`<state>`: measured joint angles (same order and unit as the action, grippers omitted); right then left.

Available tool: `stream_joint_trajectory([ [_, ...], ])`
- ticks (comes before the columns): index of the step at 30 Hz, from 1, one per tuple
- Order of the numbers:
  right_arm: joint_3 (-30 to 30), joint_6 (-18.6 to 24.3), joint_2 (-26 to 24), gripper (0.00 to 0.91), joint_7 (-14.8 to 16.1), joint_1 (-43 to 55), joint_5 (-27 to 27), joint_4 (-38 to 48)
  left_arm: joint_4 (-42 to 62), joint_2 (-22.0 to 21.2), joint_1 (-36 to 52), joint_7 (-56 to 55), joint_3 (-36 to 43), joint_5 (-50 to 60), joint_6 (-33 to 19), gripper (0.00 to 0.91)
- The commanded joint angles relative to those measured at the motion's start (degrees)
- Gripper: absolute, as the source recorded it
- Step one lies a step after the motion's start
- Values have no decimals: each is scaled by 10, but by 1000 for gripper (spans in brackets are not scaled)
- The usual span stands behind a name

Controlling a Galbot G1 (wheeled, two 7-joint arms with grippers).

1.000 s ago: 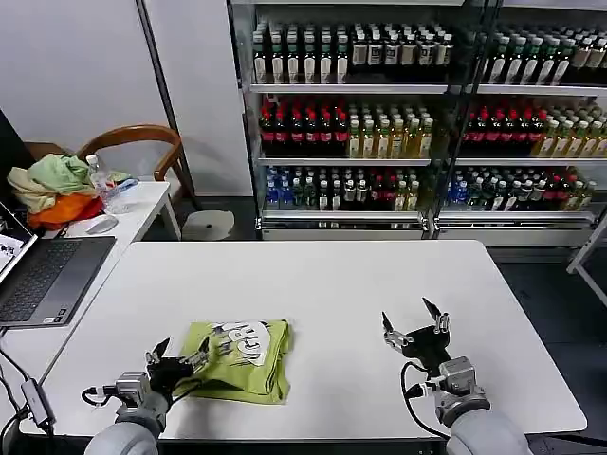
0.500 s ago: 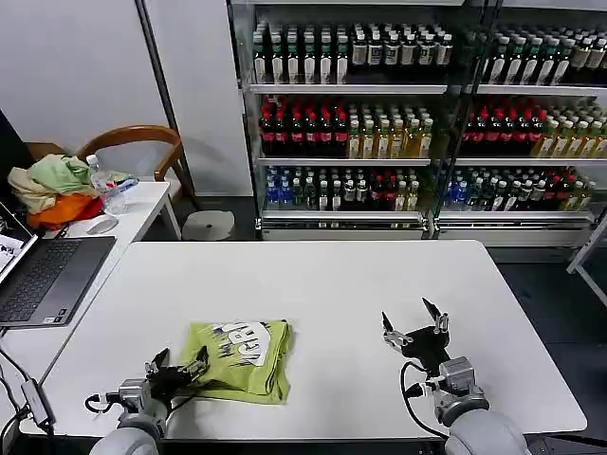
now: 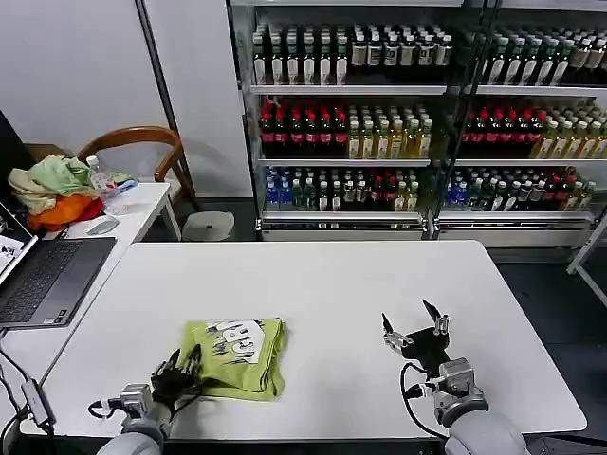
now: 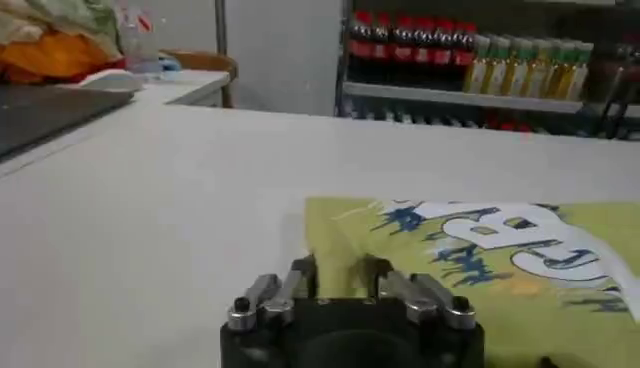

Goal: Fold and organize the clothes.

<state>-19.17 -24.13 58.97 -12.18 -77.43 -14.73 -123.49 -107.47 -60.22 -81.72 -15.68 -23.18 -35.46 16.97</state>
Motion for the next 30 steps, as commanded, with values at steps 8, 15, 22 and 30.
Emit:
stream_joint_trajectory([
  [8,2,0,-6,907,0,7,-1,-2,-136,44,6,15,-80,-53,67,30],
  [15,8,6,-8,907,1,12,-2,1,-178,90,-5,-39,-167,-171,140,40],
  [22,14,22,-10,907,5,16,-2,3,-166,188,-93,-65,-313,-242,161,40],
  [30,28,26,8,907,5,22,3,1,-201,245,-128,-82,-377,-128,162,40],
])
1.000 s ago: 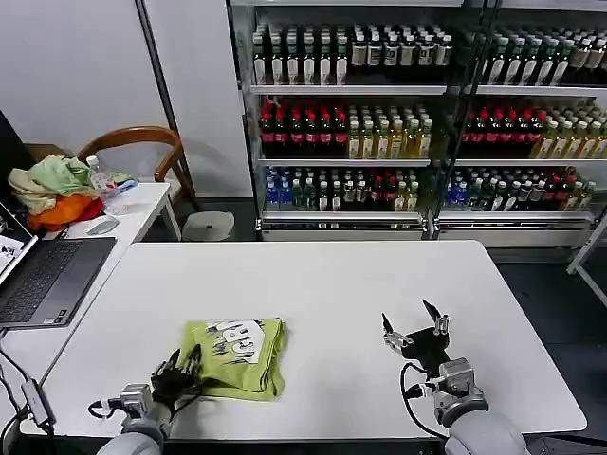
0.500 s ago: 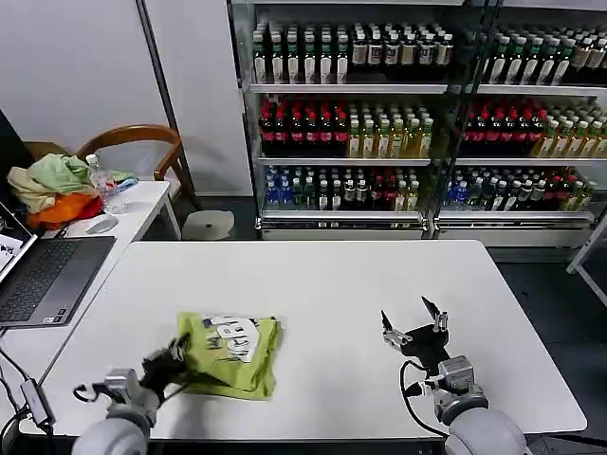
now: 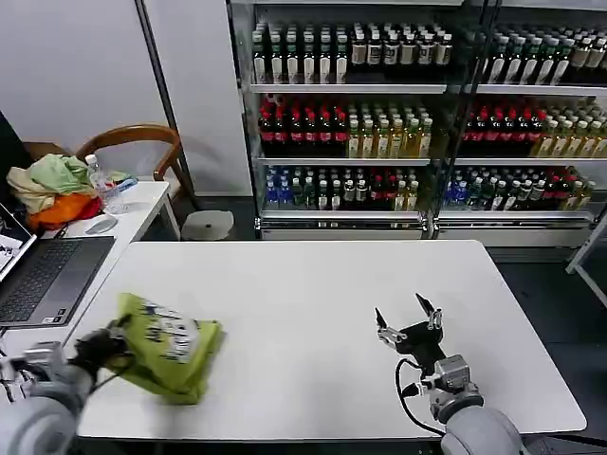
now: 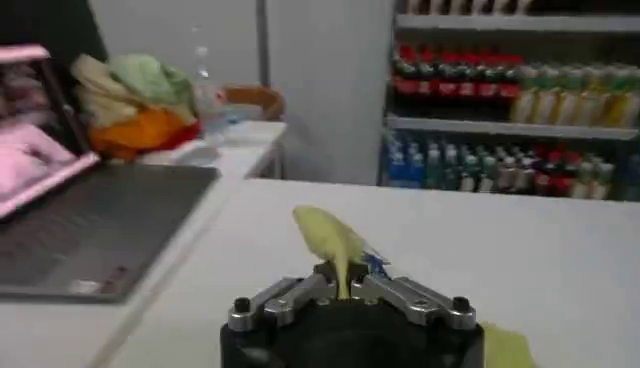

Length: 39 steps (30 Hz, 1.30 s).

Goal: Fold and organize the clothes.

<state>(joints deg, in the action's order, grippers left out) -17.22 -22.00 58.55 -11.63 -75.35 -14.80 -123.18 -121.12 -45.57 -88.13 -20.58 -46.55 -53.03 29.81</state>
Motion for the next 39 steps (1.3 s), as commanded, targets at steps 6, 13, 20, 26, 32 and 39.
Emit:
stream_joint_trajectory([
  [6,-6,6,11,907,0,-31,10,-8,-166,-107,-43,1,198,387,31,40],
  [13,-32,6,6,907,1,-49,8,-4,-39,-219,4,31,411,530,-52,40],
  [20,-35,4,9,907,0,-52,10,-4,3,-222,76,45,437,587,-76,40],
  [26,-35,0,4,907,0,-35,8,0,37,-238,134,46,464,575,-71,40],
  [32,-41,-6,-3,907,0,-17,3,2,59,-253,182,55,478,544,-69,111],
  [39,-46,-9,-9,907,0,0,-3,4,84,-265,221,71,490,428,-110,907],
])
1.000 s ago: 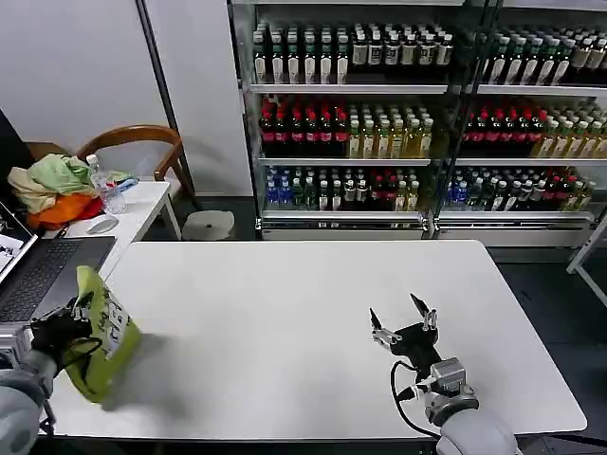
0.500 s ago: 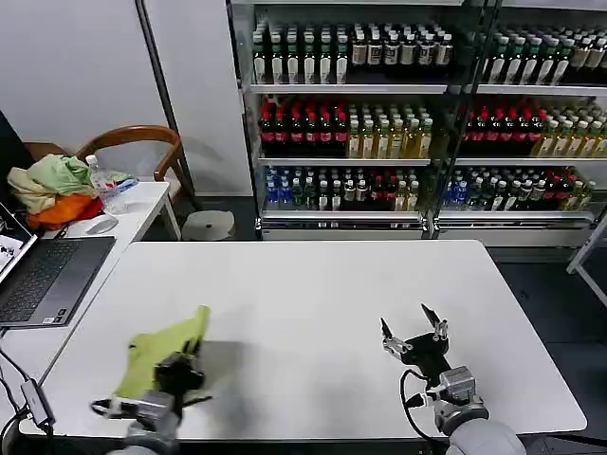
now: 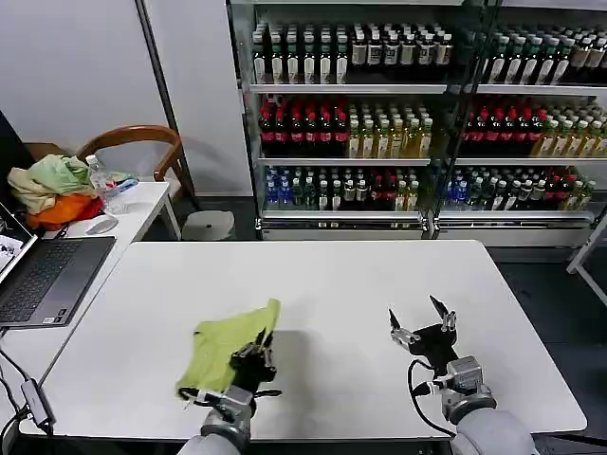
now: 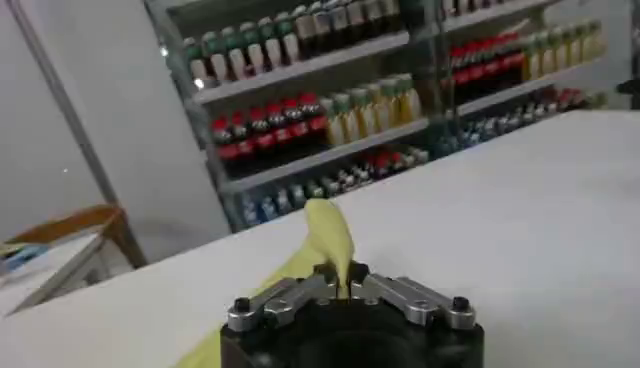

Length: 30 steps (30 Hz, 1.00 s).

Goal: Fold and organize the clothes.

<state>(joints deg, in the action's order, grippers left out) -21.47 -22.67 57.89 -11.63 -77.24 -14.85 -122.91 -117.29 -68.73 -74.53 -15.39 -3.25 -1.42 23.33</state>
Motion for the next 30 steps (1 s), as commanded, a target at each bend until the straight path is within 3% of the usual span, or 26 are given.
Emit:
stream_joint_trajectory([
  [1,-4,-2,-3,907,0,21,-3,2,46,-36,90,19,58,-109,-46,907],
  [8,0,-2,1,907,1,31,-4,7,20,-50,108,19,42,-204,-54,907],
  [13,6,10,6,907,13,38,-4,22,-17,-2,103,43,-56,-180,-67,907],
  [19,40,45,31,907,4,83,4,73,34,77,28,131,-255,-142,-173,907],
  [24,65,55,62,907,8,109,19,104,86,95,-27,177,-349,-143,-232,907],
  [30,124,24,91,907,22,114,-5,92,80,88,-46,177,-384,-154,-232,907],
])
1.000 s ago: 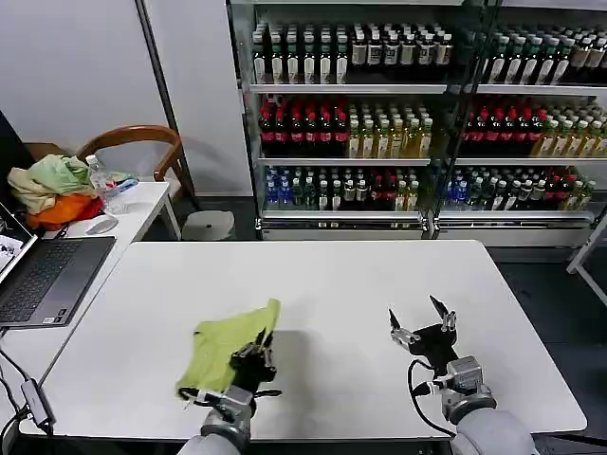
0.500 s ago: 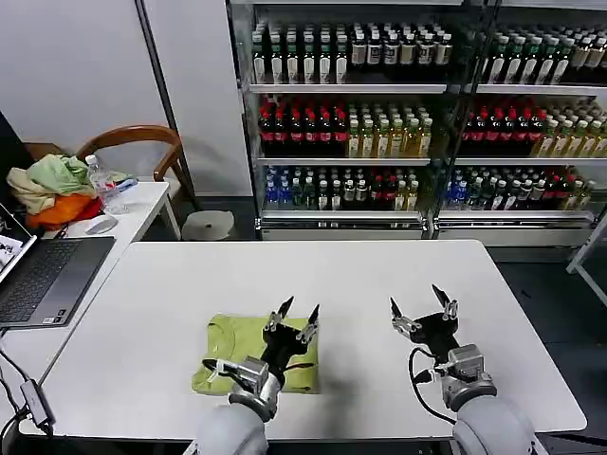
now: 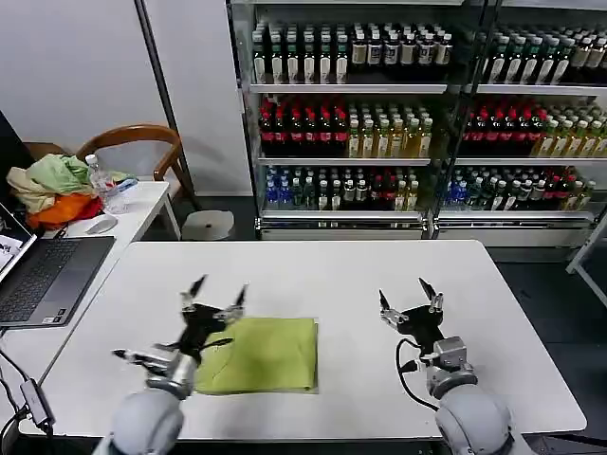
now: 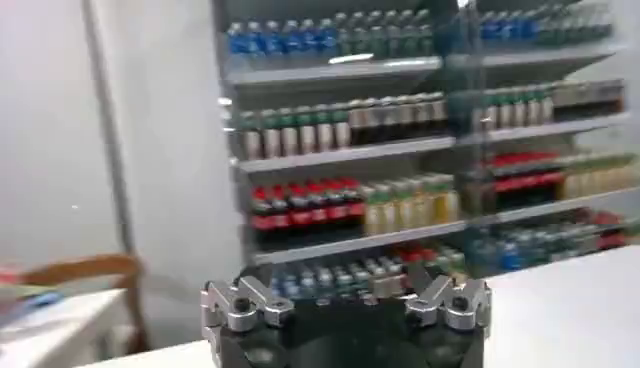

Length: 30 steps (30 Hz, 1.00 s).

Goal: Fold and organize the clothes.

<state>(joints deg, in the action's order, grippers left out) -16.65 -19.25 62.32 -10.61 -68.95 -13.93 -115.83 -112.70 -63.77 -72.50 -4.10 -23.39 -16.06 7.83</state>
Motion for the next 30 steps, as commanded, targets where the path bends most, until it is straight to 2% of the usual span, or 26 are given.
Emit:
stream_joint_trajectory([
  [1,95,-24,49,907,11,29,-32,12,34,38,-66,64,-185,-6,-77,907],
  [5,154,-87,57,907,1,16,-150,-11,36,35,-68,61,-187,-6,-74,907],
  [6,160,-99,57,907,-6,13,-164,-14,35,34,-70,60,-187,-5,-73,907],
  [8,171,-138,53,907,-32,1,-248,-25,34,32,-74,60,-190,-4,-73,907],
  [10,173,-139,50,907,-38,-3,-263,-23,33,31,-76,60,-191,-4,-73,907],
  [11,169,-139,50,907,-42,-4,-290,-20,33,30,-77,60,-191,-4,-73,907],
  [19,141,-139,40,907,-34,17,-359,12,33,26,-77,55,-187,-4,-66,907],
  [24,153,-138,56,907,-36,29,-362,39,36,24,-77,52,-182,-3,-63,907],
  [30,156,-137,64,907,-37,41,-392,60,45,24,-76,45,-179,-1,-63,907],
])
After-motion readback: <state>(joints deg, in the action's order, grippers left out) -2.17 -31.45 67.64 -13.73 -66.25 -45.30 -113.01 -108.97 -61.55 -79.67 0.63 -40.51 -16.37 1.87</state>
